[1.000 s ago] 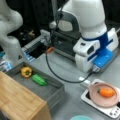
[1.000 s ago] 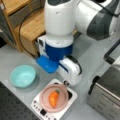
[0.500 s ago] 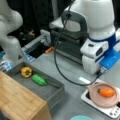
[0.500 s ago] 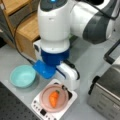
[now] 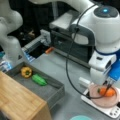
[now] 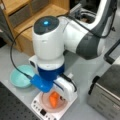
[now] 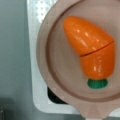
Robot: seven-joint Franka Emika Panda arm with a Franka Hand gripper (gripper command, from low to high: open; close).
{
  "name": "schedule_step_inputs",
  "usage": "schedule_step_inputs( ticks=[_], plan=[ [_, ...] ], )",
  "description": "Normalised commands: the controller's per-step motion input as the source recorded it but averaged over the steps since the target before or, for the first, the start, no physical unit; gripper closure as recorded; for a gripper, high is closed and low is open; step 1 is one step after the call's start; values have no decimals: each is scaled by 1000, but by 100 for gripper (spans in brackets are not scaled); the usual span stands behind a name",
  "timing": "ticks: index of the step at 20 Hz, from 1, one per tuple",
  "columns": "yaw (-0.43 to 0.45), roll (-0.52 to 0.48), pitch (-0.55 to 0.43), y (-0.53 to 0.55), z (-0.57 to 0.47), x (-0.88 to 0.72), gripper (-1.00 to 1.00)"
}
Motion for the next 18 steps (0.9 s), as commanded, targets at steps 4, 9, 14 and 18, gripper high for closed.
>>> schedule_step_inputs(
  ticks=[4,9,14,18],
  plan=[
    [192,-292,122,-4,43,363,-100],
    [201,-285,115,-20,-14,317,-100],
    [164,-204,70,-13,-58,252,-100],
    [156,-200,17,-50,-99,177,-100]
  ],
)
